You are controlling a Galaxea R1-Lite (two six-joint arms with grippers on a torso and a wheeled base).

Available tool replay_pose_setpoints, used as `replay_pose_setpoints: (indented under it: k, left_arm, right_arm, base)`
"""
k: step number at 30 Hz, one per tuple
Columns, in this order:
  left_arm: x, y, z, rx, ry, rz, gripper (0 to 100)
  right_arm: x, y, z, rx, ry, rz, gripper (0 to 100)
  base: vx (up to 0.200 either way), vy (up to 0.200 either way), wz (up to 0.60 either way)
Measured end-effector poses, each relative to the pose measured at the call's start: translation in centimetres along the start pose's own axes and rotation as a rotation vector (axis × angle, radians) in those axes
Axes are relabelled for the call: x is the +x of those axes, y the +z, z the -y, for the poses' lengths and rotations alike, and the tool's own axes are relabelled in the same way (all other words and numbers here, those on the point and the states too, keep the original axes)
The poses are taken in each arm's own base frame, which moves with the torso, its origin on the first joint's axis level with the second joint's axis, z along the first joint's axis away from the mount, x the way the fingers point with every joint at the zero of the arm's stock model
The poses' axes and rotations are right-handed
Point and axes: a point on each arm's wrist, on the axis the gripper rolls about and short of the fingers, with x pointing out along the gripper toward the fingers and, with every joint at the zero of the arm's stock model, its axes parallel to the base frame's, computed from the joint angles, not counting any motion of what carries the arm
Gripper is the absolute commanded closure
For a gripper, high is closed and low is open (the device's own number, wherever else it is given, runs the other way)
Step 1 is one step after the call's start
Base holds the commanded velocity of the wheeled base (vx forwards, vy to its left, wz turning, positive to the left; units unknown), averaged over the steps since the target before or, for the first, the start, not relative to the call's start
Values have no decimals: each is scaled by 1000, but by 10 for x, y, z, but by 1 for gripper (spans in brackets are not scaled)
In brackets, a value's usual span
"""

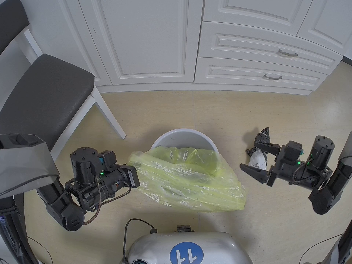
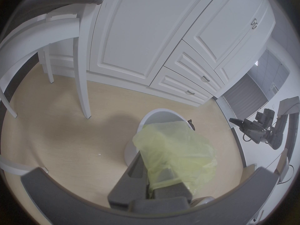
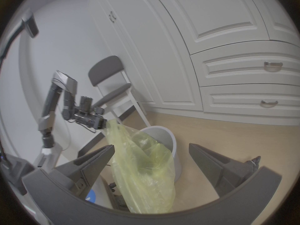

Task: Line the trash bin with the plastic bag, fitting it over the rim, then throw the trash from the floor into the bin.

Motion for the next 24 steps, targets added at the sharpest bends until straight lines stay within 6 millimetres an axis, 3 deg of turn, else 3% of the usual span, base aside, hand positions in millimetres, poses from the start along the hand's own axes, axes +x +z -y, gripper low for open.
replay_pose_setpoints:
  k: [6,11,17,24]
  left_arm:
    - [-2,3,7,6,-3,18,100]
    - [-4,5,11,9,-5,26,100]
    - [-8,6,7,11,5,19,100]
    - [-13,10,-13,6,38,-8,100]
  right_arm:
    - [35,-1,-56,-34,-95,-33,0]
    - [52,-5,-100,-52,-160,-68,0]
    - [67,-3,-130,-27,-210,-55,0]
    - [102,1,-160,-15,-178,-75,0]
  base:
    - [0,0,0]
    - [0,0,0]
    - [0,0,0]
    - [0,0,0]
